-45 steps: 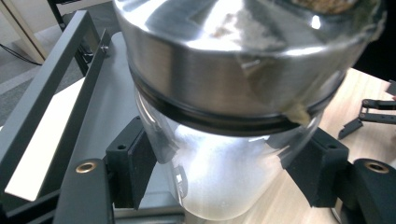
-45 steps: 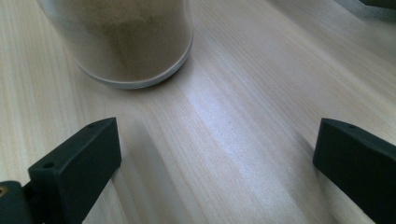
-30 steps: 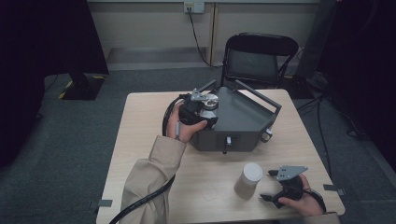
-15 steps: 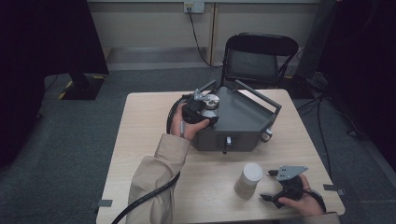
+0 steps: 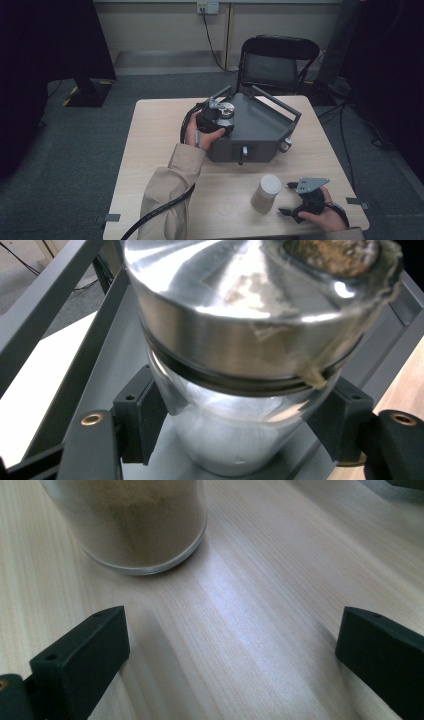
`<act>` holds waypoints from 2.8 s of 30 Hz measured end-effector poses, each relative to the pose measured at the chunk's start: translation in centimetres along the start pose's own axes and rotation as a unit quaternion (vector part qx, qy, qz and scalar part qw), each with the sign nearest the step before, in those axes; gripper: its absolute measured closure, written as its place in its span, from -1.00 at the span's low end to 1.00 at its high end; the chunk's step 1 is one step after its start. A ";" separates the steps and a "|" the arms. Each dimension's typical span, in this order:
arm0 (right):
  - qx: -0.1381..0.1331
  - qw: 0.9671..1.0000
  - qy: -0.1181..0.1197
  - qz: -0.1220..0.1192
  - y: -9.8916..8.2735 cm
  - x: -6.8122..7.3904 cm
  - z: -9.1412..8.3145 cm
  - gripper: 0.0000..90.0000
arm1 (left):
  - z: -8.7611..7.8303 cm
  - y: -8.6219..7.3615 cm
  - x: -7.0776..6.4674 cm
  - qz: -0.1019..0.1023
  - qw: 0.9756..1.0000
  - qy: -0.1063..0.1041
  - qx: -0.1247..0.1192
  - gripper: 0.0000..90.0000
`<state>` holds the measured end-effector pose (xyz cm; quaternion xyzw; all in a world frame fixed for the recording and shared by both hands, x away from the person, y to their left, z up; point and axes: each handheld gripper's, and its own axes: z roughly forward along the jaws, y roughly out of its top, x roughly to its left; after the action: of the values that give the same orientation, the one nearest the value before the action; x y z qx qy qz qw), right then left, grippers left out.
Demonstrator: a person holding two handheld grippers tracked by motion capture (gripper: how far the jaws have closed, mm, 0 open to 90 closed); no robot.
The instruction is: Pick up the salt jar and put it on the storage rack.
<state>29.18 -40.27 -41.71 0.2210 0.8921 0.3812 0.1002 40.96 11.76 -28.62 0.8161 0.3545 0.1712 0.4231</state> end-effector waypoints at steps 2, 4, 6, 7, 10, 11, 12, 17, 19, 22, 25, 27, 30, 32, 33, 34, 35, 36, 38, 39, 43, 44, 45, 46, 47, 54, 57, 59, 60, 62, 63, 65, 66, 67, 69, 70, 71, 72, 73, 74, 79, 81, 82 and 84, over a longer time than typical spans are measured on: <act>0.000 1.000 0.000 0.000 0.0 0.0 0.0 -1.00 | 0.0 0.0 0.0 0.001 1.000 0.000 0.000 -0.30; 0.000 1.000 0.000 0.000 0.0 0.0 0.0 -1.00 | 0.0 0.0 0.0 0.002 1.000 0.000 0.000 -0.30; 0.000 1.000 0.000 0.000 0.0 0.0 0.0 -1.00 | 0.0 0.0 -0.1 0.001 1.000 0.001 0.000 -0.30; 0.000 1.000 0.000 0.000 0.0 0.0 0.0 -1.00 | 0.0 0.1 -0.1 0.002 1.000 0.001 0.002 -0.30; 0.000 1.000 0.000 0.000 0.0 0.0 0.0 -1.00 | 0.0 0.1 -0.1 0.002 1.000 0.001 0.003 -0.31; 0.000 1.000 0.000 0.000 0.0 0.0 0.0 -1.00 | 0.0 0.2 -0.1 0.002 1.000 0.001 0.003 -0.31; 0.000 1.000 0.000 0.000 0.0 0.0 0.0 -1.00 | 0.0 0.2 -0.1 0.002 1.000 0.001 0.004 -0.31; 0.000 1.000 0.000 0.000 0.0 0.0 0.0 -1.00 | 0.0 0.2 -0.1 0.000 1.000 0.001 0.004 -0.31; 0.000 1.000 0.000 0.000 0.0 0.0 0.0 -1.00 | 0.0 0.2 -0.1 -0.001 1.000 0.001 0.005 -0.31; 0.000 1.000 0.000 0.000 0.0 0.0 0.0 -1.00 | 0.0 0.3 -0.1 -0.001 1.000 0.002 0.006 -0.31; 0.000 1.000 0.000 0.000 0.0 0.0 0.0 -1.00 | 0.0 0.3 -0.2 -0.001 1.000 0.003 0.006 -0.31; 0.000 1.000 0.000 0.000 0.0 0.0 0.0 -1.00 | 0.0 0.3 -0.2 -0.001 1.000 0.003 0.005 -0.31; 0.000 1.000 0.000 0.000 0.0 0.0 0.0 -1.00 | -0.1 0.2 -0.1 -0.004 1.000 0.001 0.000 -0.33; 0.000 1.000 0.000 0.000 0.0 0.0 0.0 -1.00 | -0.2 0.2 -0.1 -0.012 1.000 0.001 -0.004 -0.34; 0.000 1.000 0.000 0.000 0.0 0.0 0.0 -1.00 | -0.3 0.2 0.0 -0.014 1.000 0.000 -0.004 -0.39; 0.000 1.000 0.000 0.001 0.0 0.0 0.0 -1.00 | -0.4 0.3 -0.1 -0.016 1.000 0.001 -0.004 -0.43; 0.000 1.000 0.000 0.000 0.0 0.0 0.0 -1.00 | -0.4 0.3 -0.1 -0.017 1.000 0.003 -0.006 -0.49; 0.000 1.000 0.000 0.000 0.0 0.0 0.0 -1.00 | -0.5 0.3 -0.2 -0.019 1.000 0.004 -0.007 -0.55; 0.000 1.000 0.000 0.000 0.0 0.0 0.0 -1.00 | -0.6 0.3 -0.3 -0.019 1.000 0.008 -0.008 -0.60; 0.000 1.000 0.000 0.000 0.0 0.0 0.0 -1.00 | -0.6 0.3 -0.4 -0.016 1.000 0.011 -0.007 -0.64; 0.000 1.000 0.000 0.000 0.0 0.0 0.0 -1.00 | -0.9 0.1 -0.6 -0.015 1.000 0.019 -0.009 -0.73; 0.000 1.000 0.000 0.000 0.0 0.0 0.0 -1.00 | -1.0 0.1 -0.6 -0.016 1.000 0.018 -0.011 -0.80; 0.000 1.000 0.000 0.000 0.0 0.0 0.0 -1.00 | -1.0 0.0 -0.6 -0.016 1.000 0.019 -0.011 -0.80; 0.000 1.000 0.000 0.000 0.0 0.0 0.0 -1.00 | -1.1 0.0 -0.6 -0.016 1.000 0.018 -0.012 -0.85; 0.000 1.000 0.000 0.000 0.0 0.0 0.0 -1.00 | -1.2 -0.1 -0.5 -0.016 1.000 0.016 -0.011 -0.90; 0.000 1.000 0.000 0.001 0.0 0.0 0.0 -1.00 | -1.8 -0.6 -0.6 -0.013 1.000 0.015 -0.011 -0.97; 0.000 1.000 0.000 0.000 0.0 0.0 0.0 -1.00 | -2.1 -0.9 -0.6 -0.010 1.000 0.014 -0.011 -0.97; 0.000 1.000 0.000 0.000 0.0 0.0 0.0 -1.00 | -2.3 -1.3 -0.5 -0.011 1.000 0.016 -0.011 -0.96; 0.000 1.000 0.000 0.000 0.0 0.0 0.0 -1.00 | -2.3 -1.3 -0.5 -0.011 1.000 0.016 -0.011 -0.95; 0.000 1.000 0.000 0.000 0.0 0.0 0.0 -1.00 | -2.4 -1.7 -0.4 -0.013 1.000 0.014 -0.012 -0.95; 0.000 1.000 0.000 0.000 0.0 0.0 0.0 -1.00 | -2.4 -1.8 -0.3 -0.014 1.000 0.014 -0.011 -0.95; 0.000 1.000 0.000 0.000 0.0 0.0 0.0 -1.00 | -2.6 -2.1 -0.3 -0.014 1.000 0.015 -0.012 -0.94; 0.000 1.000 0.000 0.001 0.0 0.0 0.0 -1.00 | -2.7 -2.2 -0.3 -0.014 1.000 0.015 -0.011 -0.94; 0.000 1.000 0.000 0.001 0.0 0.0 0.0 -1.00 | -2.8 -2.4 -0.3 -0.014 1.000 0.015 -0.011 -0.94; 0.000 1.000 0.000 0.001 0.0 0.0 0.0 -1.00 | -3.0 -2.8 -0.3 -0.014 1.000 0.016 -0.011 -0.94; 0.000 1.000 -0.001 0.001 0.0 0.0 0.0 -1.00 | -3.1 -2.9 -0.2 -0.014 1.000 0.015 -0.010 -0.94; 0.000 1.000 -0.001 0.000 0.0 0.0 0.0 -1.00 | -3.2 -3.1 -0.2 -0.015 1.000 0.014 -0.011 -0.93; 0.000 1.000 -0.001 0.001 0.0 0.0 0.0 -1.00 | -3.3 -3.3 -0.1 -0.014 1.000 0.015 -0.012 -0.93; 0.000 1.000 -0.001 0.001 0.0 0.0 0.0 -1.00 | -3.3 -3.4 -0.1 -0.015 1.000 0.016 -0.011 -0.93; 0.000 1.000 -0.001 0.001 0.0 0.1 0.0 -1.00 | -3.4 -3.5 0.0 -0.016 1.000 0.016 -0.010 -0.93; 0.000 1.000 -0.001 0.001 0.0 0.1 0.0 -1.00 | -3.9 -4.3 0.1 -0.017 1.000 0.015 -0.012 -0.93; 0.000 1.000 -0.001 0.001 0.0 0.1 0.0 -1.00 | -4.1 -4.6 0.0 -0.016 1.000 0.016 -0.013 -0.93; 0.000 1.000 -0.001 0.001 0.0 0.1 0.0 -1.00 | -4.2 -4.7 -0.1 -0.012 1.000 0.016 -0.011 -0.93; 0.000 1.000 -0.001 0.001 0.0 0.1 0.0 -1.00 | -4.3 -4.9 -0.2 -0.010 1.000 0.017 -0.010 -0.93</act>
<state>29.12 -40.23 -41.70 0.2224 0.8919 0.3807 0.1008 36.18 15.98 -30.07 0.8055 0.3677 0.1841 0.4267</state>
